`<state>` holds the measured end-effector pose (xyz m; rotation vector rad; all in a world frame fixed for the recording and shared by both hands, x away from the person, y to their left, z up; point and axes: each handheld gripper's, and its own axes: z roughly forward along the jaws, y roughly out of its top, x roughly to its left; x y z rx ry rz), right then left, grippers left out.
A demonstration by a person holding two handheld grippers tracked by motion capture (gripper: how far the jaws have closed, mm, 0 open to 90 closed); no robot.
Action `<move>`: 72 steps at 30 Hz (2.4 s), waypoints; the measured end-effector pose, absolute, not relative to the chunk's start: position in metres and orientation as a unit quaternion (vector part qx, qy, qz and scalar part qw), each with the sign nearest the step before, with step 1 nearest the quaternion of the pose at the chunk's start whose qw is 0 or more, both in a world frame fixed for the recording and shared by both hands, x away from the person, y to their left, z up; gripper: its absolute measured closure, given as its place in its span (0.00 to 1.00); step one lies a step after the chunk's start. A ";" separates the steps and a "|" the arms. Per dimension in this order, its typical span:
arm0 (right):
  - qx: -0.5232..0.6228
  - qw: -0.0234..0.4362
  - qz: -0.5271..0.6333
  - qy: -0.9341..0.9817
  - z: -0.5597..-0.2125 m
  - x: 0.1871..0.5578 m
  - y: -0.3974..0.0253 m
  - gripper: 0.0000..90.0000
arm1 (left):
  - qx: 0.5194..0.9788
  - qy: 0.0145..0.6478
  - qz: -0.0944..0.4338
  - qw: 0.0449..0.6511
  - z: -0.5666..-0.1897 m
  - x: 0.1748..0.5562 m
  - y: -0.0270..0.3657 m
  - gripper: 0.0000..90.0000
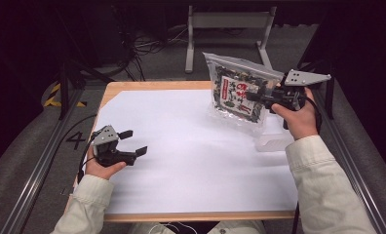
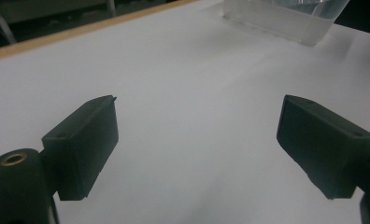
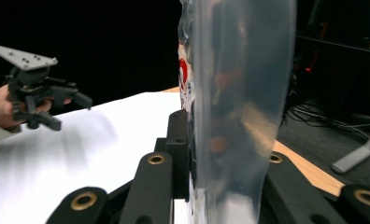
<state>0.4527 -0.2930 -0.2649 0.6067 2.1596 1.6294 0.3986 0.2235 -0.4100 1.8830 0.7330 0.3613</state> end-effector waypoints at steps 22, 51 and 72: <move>0.297 0.240 0.563 0.733 -0.262 0.474 -0.347 0.83 | 0.778 0.307 0.170 0.521 -0.415 0.399 0.222 0.13; 0.352 0.258 0.553 0.710 -0.275 0.472 -0.388 0.83 | 0.774 0.313 0.167 0.525 -0.414 0.398 0.223 0.14; 0.383 0.245 0.547 0.703 -0.310 0.469 -0.406 0.83 | 0.776 0.313 0.166 0.522 -0.415 0.399 0.222 0.14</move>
